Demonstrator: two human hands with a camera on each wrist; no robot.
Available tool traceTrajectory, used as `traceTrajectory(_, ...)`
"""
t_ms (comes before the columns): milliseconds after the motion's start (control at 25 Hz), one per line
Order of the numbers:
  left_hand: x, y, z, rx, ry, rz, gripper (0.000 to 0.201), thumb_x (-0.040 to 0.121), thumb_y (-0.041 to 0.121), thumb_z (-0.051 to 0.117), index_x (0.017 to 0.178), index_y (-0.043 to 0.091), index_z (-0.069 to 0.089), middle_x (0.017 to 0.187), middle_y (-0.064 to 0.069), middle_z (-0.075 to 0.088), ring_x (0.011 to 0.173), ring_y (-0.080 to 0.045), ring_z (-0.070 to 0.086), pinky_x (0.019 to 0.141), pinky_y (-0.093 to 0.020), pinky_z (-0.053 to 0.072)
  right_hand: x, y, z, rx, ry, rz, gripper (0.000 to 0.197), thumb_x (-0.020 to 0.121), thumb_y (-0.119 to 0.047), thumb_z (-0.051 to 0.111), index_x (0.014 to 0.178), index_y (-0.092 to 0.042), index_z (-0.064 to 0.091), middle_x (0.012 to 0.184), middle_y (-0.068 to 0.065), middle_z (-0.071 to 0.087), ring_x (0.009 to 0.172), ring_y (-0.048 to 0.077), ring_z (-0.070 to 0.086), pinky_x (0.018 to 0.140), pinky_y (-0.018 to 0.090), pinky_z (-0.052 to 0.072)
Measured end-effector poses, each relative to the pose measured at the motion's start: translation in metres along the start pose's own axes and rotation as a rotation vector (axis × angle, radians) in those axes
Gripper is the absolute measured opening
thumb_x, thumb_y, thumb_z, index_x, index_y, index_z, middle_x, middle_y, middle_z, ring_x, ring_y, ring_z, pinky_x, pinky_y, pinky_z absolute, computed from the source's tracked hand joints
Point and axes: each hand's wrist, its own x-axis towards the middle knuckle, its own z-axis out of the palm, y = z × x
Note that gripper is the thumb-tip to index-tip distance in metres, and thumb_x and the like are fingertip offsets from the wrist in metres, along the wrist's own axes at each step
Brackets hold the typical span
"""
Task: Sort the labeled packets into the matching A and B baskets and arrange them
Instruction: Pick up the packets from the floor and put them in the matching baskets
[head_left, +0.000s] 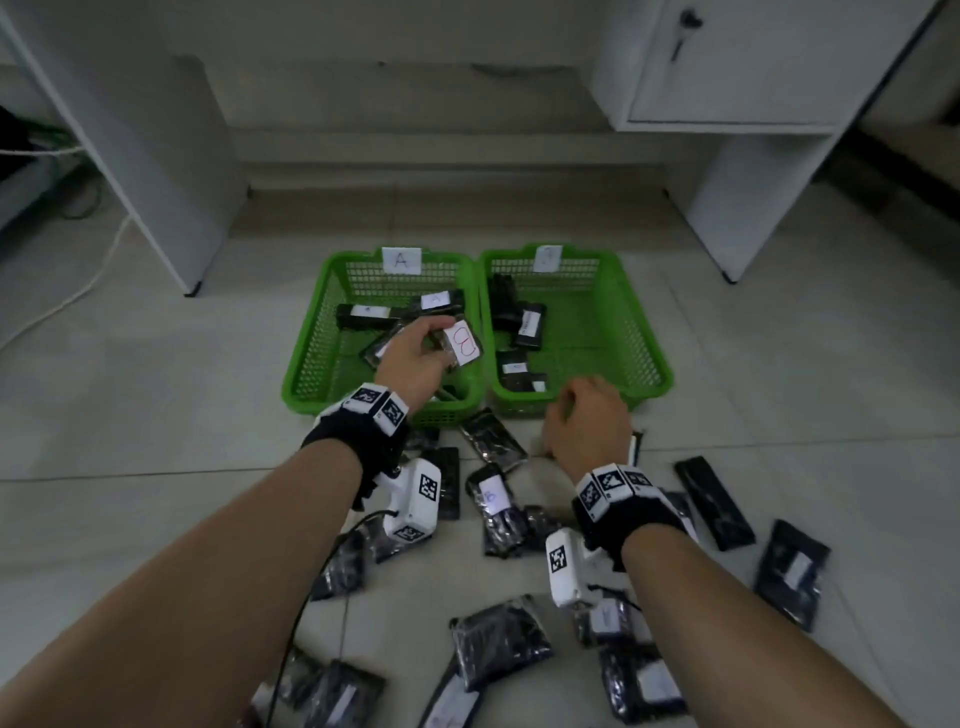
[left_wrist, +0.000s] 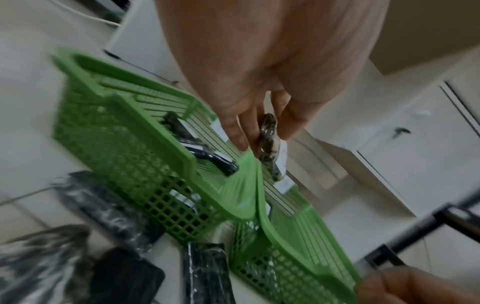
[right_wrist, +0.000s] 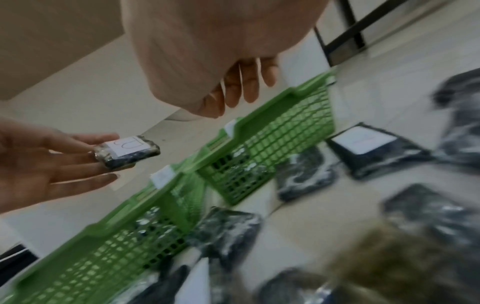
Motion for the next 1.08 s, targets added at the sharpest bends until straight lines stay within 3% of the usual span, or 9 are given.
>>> traceTrajectory(160, 0.026, 0.000, 0.058, 0.222, -0.251, 0.125, 0.055, 0.086, 0.006, 0.062, 0.135, 0.028, 0.053, 0.140, -0.005, 0.048, 0.121, -0.024, 0.058, 0.105, -0.045, 0.048, -0.021, 0.063, -0.001, -0.096, -0.302, 0.030, 0.037, 0.084, -0.008, 0.061, 0.120, -0.012, 0.068, 0.125, 0.014, 0.058, 0.118, 0.034, 0.055, 0.095, 0.038, 0.050)
traceTrajectory(360, 0.028, -0.002, 0.097, 0.718, -0.401, 0.108, 0.066, 0.093, 0.025, 0.058, 0.151, 0.024, 0.029, 0.154, -0.008, 0.030, 0.137, -0.030, 0.041, 0.119, -0.049, 0.022, -0.025, 0.083, 0.007, -0.252, -0.624, -0.103, 0.076, 0.096, -0.031, 0.059, 0.159, -0.021, 0.019, 0.168, 0.006, 0.011, 0.153, 0.029, 0.011, 0.120, 0.046, 0.021)
traceTrajectory(480, 0.020, -0.014, 0.103, 1.068, -0.430, 0.133, 0.055, 0.100, 0.039, 0.038, 0.152, 0.023, 0.030, 0.159, -0.002, 0.028, 0.150, -0.021, 0.019, 0.116, -0.061, -0.014, -0.026, 0.083, 0.018, -0.295, -0.556, -0.092, 0.070, 0.096, -0.034, 0.060, 0.156, -0.019, 0.027, 0.162, 0.008, 0.024, 0.148, 0.030, 0.022, 0.118, 0.046, 0.023)
traceTrajectory(560, 0.016, -0.020, 0.098, 1.131, -0.444, 0.200, 0.054, 0.102, 0.041, 0.031, 0.152, 0.022, 0.032, 0.163, 0.001, 0.020, 0.153, -0.018, 0.005, 0.115, -0.059, -0.020, -0.024, 0.084, 0.023, -0.328, -0.392, -0.145, 0.053, 0.094, -0.025, 0.060, 0.144, -0.019, 0.044, 0.145, 0.005, 0.046, 0.133, 0.029, 0.039, 0.109, 0.043, 0.030)
traceTrajectory(680, -0.001, -0.021, 0.079, 1.037, -0.303, 0.566, 0.033, 0.095, 0.022, 0.043, 0.124, 0.018, 0.057, 0.138, -0.005, 0.050, 0.135, -0.027, 0.040, 0.119, -0.055, 0.017, -0.015, 0.091, 0.020, -0.274, -0.380, -0.109, 0.054, 0.091, -0.036, 0.060, 0.142, -0.027, 0.047, 0.132, -0.001, 0.056, 0.128, 0.028, 0.046, 0.104, 0.046, 0.032)
traceTrajectory(760, -0.016, -0.021, 0.072, 0.932, -0.349, 0.797, 0.018, 0.085, 0.010, 0.048, 0.096, 0.015, 0.062, 0.105, -0.002, 0.059, 0.102, -0.022, 0.054, 0.093, -0.044, 0.048, -0.010, 0.093, 0.017, -0.325, -0.449, -0.096, 0.063, 0.088, -0.050, 0.061, 0.146, -0.033, 0.043, 0.136, -0.003, 0.054, 0.131, 0.026, 0.043, 0.106, 0.050, 0.030)
traceTrajectory(880, -0.028, -0.032, 0.074, 1.039, -0.633, 0.782, 0.022, 0.084, 0.004, 0.049, 0.098, 0.014, 0.064, 0.104, -0.001, 0.060, 0.098, -0.021, 0.057, 0.079, -0.035, 0.052, -0.010, 0.088, 0.023, -0.389, -0.396, -0.163, 0.048, 0.095, -0.040, 0.057, 0.141, -0.027, 0.050, 0.135, 0.000, 0.057, 0.130, 0.026, 0.045, 0.111, 0.051, 0.026)
traceTrajectory(1000, -0.022, -0.052, 0.076, 1.095, -0.754, 0.597, 0.052, 0.081, -0.006, 0.051, 0.129, 0.016, 0.056, 0.140, -0.002, 0.050, 0.128, -0.022, 0.049, 0.101, -0.033, 0.045, -0.011, 0.090, 0.023, -0.304, -0.338, -0.125, 0.034, 0.096, -0.020, 0.051, 0.129, -0.017, 0.057, 0.122, 0.005, 0.066, 0.119, 0.028, 0.053, 0.106, 0.045, 0.031)
traceTrajectory(1080, -0.020, -0.059, 0.077, 1.129, -0.775, 0.522, 0.059, 0.086, -0.004, 0.052, 0.141, 0.019, 0.046, 0.151, -0.003, 0.039, 0.139, -0.023, 0.040, 0.111, -0.034, 0.037, -0.011, 0.096, 0.015, -0.063, -0.250, 0.026, 0.020, 0.101, -0.015, 0.046, 0.110, -0.009, 0.063, 0.102, 0.011, 0.069, 0.099, 0.029, 0.059, 0.088, 0.037, 0.038)
